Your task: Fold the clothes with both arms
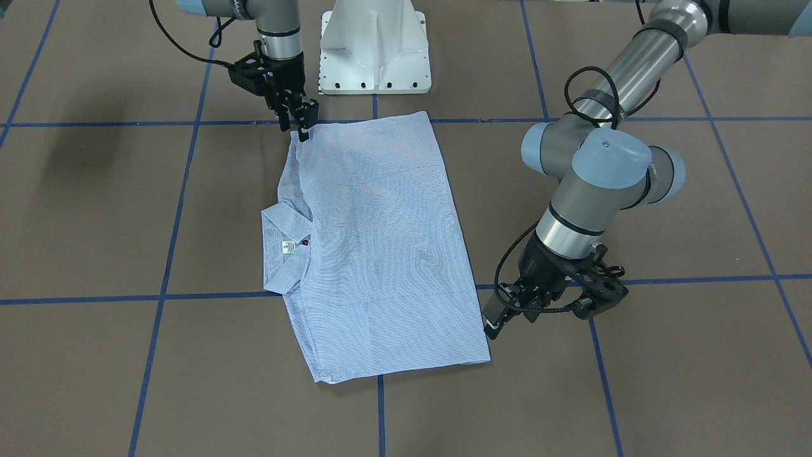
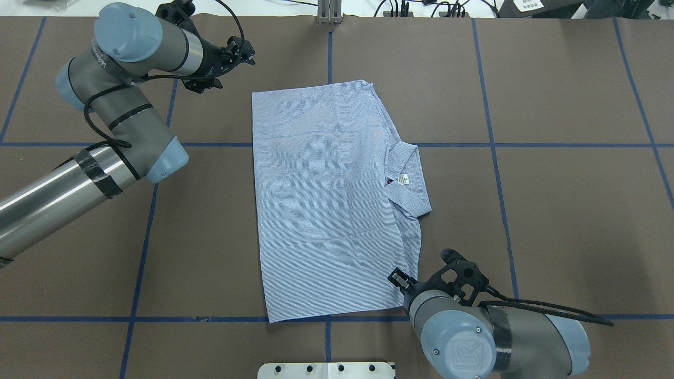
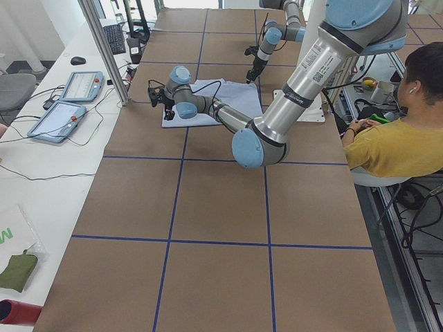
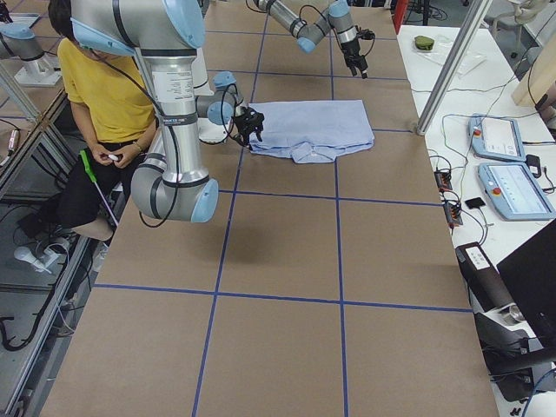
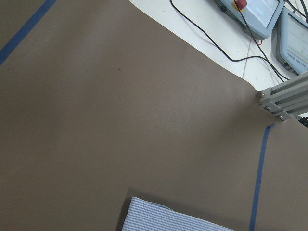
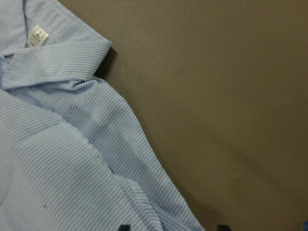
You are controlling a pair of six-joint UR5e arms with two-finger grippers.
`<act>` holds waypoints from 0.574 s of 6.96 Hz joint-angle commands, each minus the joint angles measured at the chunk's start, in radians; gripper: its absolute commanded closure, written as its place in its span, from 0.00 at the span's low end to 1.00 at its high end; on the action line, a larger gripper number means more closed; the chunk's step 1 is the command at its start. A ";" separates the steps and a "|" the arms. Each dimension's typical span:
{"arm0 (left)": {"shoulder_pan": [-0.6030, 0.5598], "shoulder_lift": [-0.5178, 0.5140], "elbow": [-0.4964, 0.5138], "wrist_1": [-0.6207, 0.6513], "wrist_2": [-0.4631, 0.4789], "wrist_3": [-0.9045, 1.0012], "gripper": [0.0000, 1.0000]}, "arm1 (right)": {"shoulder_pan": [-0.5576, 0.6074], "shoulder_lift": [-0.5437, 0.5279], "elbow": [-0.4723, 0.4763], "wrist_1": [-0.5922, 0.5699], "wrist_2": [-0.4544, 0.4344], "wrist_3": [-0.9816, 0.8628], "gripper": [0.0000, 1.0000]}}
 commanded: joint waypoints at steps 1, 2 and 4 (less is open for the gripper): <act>0.000 0.001 0.000 0.000 0.000 0.000 0.01 | -0.044 0.001 -0.003 0.005 -0.064 0.125 0.02; 0.000 0.001 0.000 0.000 0.002 0.000 0.01 | -0.057 0.005 -0.012 0.009 -0.066 0.149 0.03; 0.000 0.001 0.000 0.000 0.002 0.000 0.01 | -0.055 0.005 -0.023 0.014 -0.072 0.163 0.09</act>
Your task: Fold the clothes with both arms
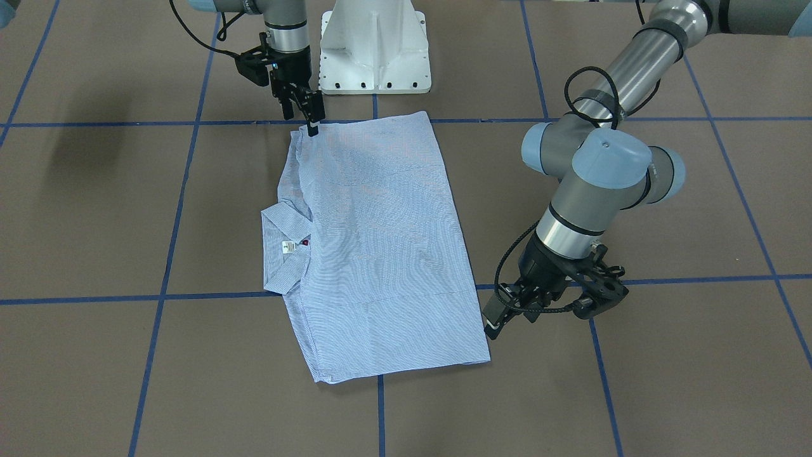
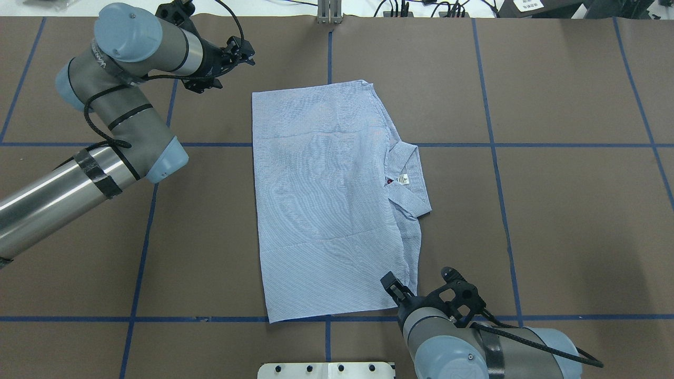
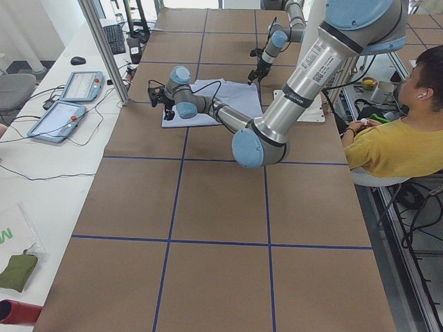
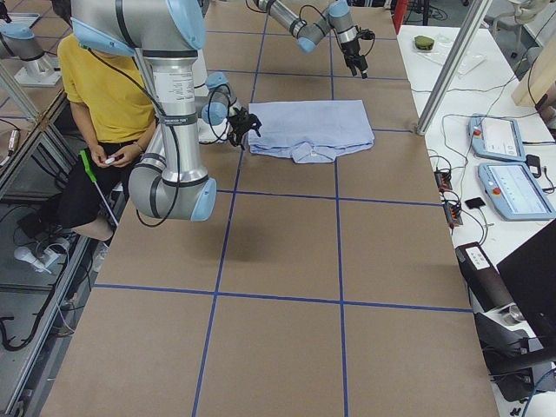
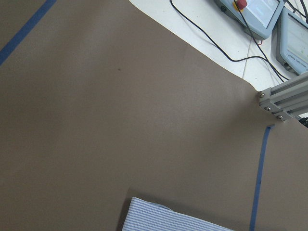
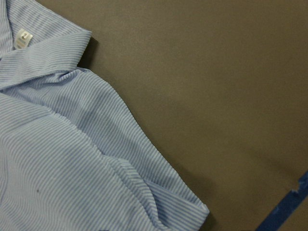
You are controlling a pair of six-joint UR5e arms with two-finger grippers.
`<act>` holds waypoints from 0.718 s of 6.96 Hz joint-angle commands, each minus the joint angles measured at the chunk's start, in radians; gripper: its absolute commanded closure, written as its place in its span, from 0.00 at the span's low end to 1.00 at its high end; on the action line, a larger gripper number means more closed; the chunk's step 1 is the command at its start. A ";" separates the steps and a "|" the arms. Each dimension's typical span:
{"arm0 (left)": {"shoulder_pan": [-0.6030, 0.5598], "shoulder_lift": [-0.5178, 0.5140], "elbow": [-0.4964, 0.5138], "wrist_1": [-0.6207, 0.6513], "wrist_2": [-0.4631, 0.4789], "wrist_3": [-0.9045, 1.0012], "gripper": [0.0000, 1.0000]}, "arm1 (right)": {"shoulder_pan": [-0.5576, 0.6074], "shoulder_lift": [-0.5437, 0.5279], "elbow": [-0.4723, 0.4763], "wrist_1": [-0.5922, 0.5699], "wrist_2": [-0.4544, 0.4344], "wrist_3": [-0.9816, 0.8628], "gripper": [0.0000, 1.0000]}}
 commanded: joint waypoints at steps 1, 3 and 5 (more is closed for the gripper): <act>0.000 0.000 0.000 0.000 0.002 0.000 0.01 | -0.002 0.004 -0.006 0.002 -0.009 0.016 0.12; 0.000 0.000 0.000 0.000 0.002 0.000 0.01 | 0.006 0.004 -0.017 0.004 -0.011 0.016 0.15; 0.000 0.000 0.000 0.000 0.002 0.002 0.01 | 0.009 0.004 -0.031 0.004 -0.009 0.016 0.15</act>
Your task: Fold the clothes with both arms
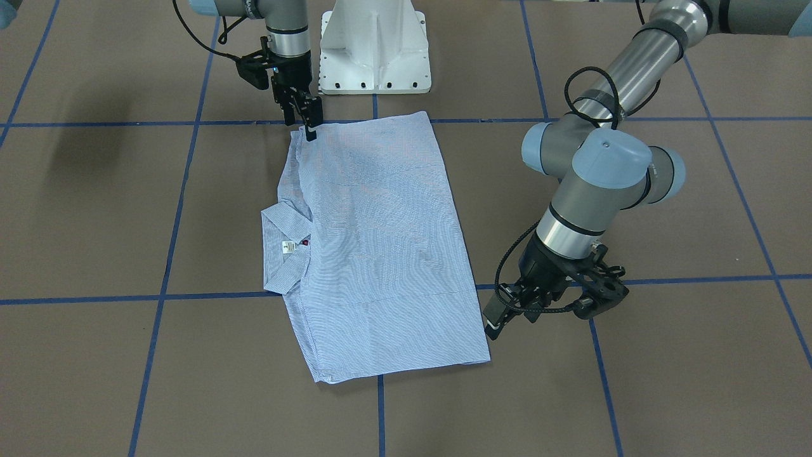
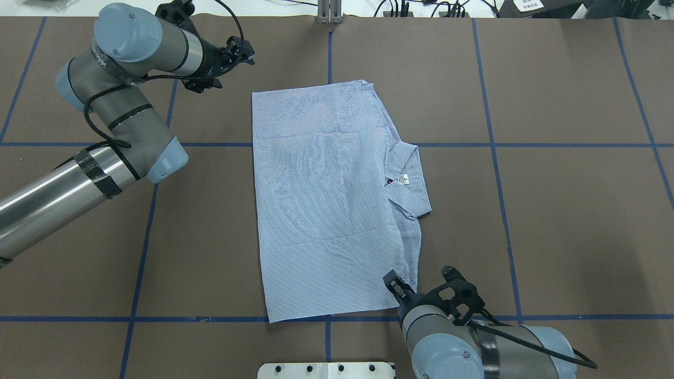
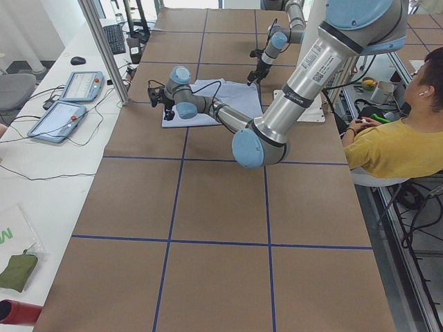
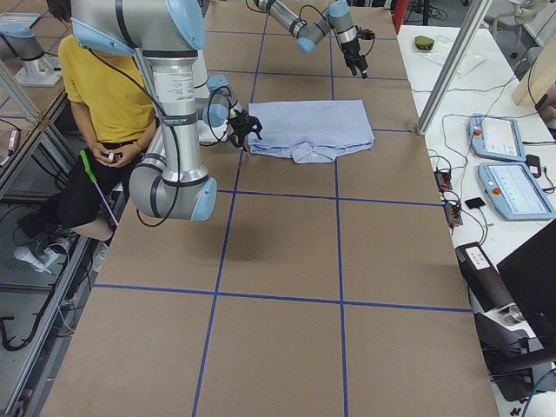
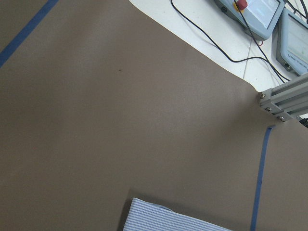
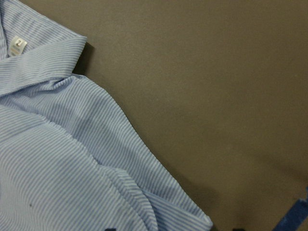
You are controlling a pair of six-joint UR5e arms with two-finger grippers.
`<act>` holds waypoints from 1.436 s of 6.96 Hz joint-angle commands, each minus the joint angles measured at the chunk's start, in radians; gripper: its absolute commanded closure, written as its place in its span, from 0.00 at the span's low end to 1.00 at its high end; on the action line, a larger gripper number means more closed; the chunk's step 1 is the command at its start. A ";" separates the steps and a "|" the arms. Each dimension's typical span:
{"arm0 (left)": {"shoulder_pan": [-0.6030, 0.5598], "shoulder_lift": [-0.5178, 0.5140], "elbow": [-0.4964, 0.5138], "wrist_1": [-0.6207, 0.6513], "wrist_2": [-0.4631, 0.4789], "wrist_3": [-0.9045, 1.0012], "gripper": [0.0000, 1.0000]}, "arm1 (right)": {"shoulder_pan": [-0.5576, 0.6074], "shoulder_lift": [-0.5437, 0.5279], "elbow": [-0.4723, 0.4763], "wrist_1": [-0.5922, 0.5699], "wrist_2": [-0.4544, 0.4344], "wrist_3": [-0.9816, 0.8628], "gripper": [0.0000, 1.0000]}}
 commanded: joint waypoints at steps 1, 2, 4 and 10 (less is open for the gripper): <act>0.000 0.000 0.000 0.000 0.000 0.000 0.01 | 0.002 0.005 -0.006 0.000 0.000 0.001 0.18; 0.000 0.000 0.000 0.000 0.002 0.000 0.01 | 0.002 0.008 -0.008 0.000 0.000 0.011 0.45; 0.000 0.000 -0.002 0.000 0.002 0.000 0.01 | 0.005 0.008 -0.013 0.000 0.000 0.021 0.80; 0.008 0.067 -0.102 0.000 -0.006 -0.049 0.01 | 0.020 0.020 0.044 0.043 0.002 0.164 1.00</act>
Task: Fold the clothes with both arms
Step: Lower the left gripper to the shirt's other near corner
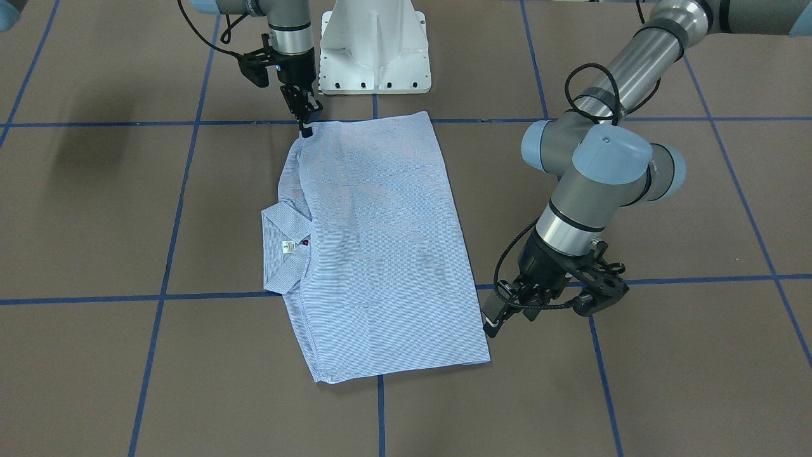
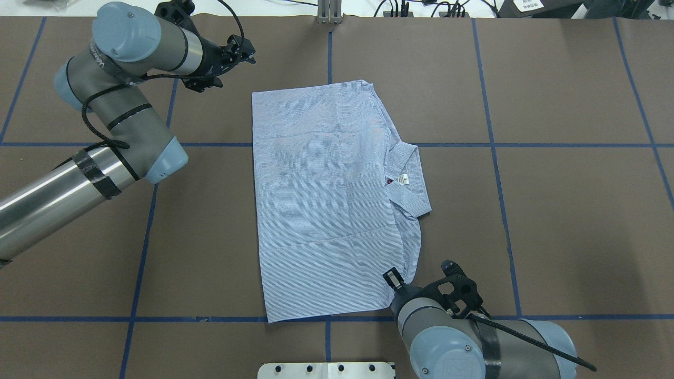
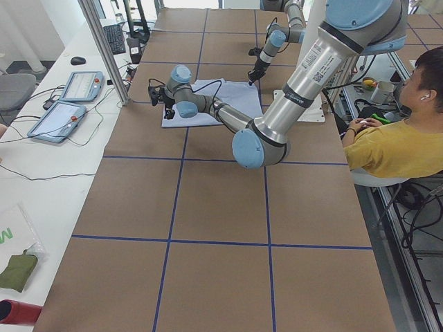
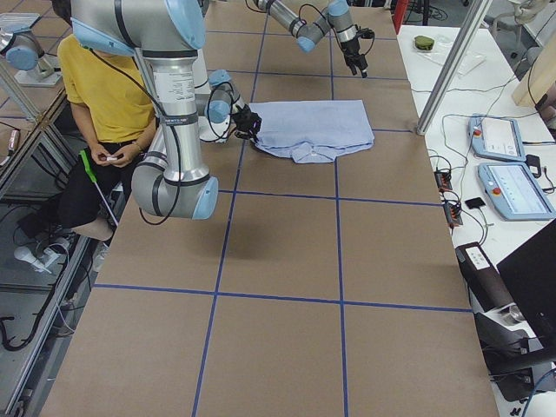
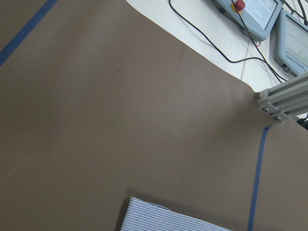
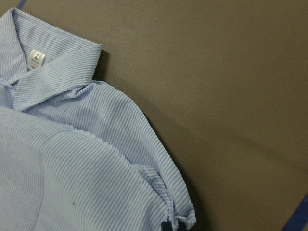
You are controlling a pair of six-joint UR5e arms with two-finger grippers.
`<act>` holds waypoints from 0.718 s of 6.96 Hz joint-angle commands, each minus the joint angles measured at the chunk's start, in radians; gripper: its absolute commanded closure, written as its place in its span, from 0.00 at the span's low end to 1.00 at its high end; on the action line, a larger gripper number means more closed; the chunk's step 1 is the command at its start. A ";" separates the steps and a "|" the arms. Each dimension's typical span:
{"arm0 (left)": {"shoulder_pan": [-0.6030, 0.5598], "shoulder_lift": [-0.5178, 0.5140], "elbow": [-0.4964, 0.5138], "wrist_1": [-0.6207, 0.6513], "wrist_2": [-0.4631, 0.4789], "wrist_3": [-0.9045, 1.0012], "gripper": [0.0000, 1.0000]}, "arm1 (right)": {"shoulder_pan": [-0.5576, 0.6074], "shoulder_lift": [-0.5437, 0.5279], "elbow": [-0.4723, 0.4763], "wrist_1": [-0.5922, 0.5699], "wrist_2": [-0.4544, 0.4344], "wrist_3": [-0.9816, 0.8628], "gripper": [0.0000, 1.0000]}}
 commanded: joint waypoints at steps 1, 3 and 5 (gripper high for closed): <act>0.034 0.098 -0.156 0.000 -0.005 -0.130 0.01 | 0.001 -0.011 0.015 0.040 -0.003 0.113 1.00; 0.143 0.236 -0.379 0.000 0.007 -0.329 0.01 | -0.014 -0.002 0.017 0.040 -0.029 0.193 1.00; 0.290 0.383 -0.552 0.001 0.063 -0.478 0.01 | -0.045 -0.002 0.017 0.040 -0.058 0.210 1.00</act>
